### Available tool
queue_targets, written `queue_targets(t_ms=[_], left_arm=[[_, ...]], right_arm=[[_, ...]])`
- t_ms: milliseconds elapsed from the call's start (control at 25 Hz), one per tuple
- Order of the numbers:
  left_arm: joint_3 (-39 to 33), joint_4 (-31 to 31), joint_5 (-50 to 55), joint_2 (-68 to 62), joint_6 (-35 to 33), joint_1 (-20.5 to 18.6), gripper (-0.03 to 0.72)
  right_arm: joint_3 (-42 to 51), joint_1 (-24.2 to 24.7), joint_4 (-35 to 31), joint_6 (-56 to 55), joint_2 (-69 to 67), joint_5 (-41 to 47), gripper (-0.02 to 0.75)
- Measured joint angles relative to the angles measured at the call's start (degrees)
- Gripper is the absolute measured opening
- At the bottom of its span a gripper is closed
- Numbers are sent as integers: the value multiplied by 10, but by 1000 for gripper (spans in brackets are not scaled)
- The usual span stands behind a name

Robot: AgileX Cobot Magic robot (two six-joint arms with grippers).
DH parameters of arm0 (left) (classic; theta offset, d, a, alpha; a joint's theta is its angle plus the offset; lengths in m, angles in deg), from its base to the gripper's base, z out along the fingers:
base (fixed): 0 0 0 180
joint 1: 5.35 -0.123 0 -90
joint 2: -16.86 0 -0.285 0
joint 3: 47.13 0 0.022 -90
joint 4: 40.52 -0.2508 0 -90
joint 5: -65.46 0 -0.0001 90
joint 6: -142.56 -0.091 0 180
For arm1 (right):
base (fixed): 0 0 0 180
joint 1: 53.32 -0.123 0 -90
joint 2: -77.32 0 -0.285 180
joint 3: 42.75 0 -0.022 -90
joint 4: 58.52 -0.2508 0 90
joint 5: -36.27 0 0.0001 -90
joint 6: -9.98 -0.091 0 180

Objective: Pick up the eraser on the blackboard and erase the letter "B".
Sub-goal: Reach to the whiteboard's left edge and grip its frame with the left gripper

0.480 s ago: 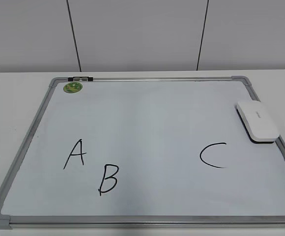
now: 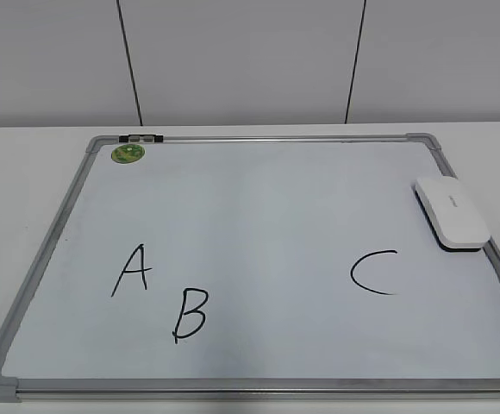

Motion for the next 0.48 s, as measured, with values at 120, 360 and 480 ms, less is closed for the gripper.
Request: queue_targets(t_ms=[120, 360, 480], left_arm=[[0, 0, 0, 0, 0, 0, 586], [1, 0, 0, -1, 0, 0, 570], [18, 0, -4, -17, 0, 0, 570]], right_arm=[[0, 0, 0, 0, 0, 0, 501], [0, 0, 0, 0, 0, 0, 501], [0, 0, 0, 0, 0, 0, 501]])
